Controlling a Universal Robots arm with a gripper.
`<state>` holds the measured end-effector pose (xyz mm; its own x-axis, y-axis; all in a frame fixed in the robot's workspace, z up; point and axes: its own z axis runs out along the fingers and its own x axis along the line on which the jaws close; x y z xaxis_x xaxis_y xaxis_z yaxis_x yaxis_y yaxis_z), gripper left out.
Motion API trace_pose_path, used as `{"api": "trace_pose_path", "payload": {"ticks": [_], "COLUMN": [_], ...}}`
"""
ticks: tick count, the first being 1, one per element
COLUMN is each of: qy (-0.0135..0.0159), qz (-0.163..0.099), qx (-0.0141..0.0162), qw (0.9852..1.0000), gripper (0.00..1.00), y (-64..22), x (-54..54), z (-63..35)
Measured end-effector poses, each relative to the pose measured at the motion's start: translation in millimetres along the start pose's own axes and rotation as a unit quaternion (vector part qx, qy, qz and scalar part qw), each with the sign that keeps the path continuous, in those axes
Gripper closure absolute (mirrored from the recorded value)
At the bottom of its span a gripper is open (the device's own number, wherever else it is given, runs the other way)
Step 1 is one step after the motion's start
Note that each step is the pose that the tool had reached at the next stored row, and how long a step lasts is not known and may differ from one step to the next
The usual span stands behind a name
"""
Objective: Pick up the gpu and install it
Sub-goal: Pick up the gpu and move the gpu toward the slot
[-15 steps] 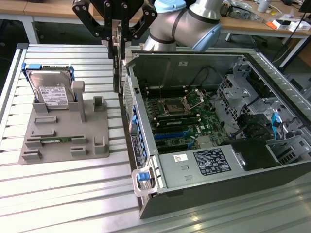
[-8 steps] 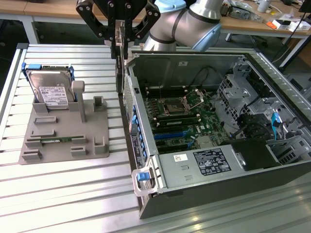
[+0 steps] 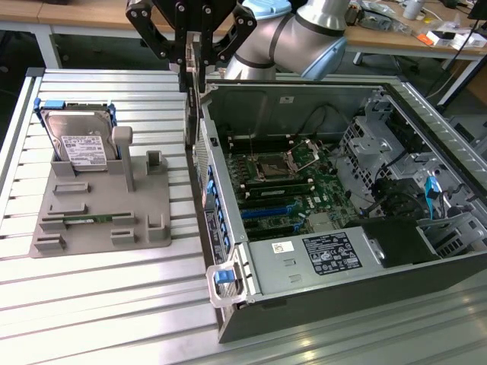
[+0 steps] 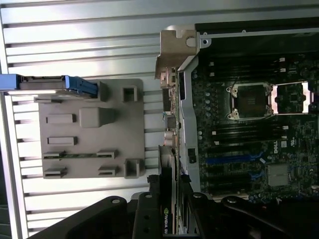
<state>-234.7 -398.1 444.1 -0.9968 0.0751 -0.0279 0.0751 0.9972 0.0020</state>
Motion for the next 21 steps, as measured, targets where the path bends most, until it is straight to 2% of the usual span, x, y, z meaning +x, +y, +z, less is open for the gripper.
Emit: {"api": "trace_pose_path", "payload": {"ticks": [21], "qy": [0.0], "qz": [0.0], "qx": [0.0], "qw": [1.0], "gripper": [0.74], "y": [0.9], "x": [-11.7], "z": [0.3]}}
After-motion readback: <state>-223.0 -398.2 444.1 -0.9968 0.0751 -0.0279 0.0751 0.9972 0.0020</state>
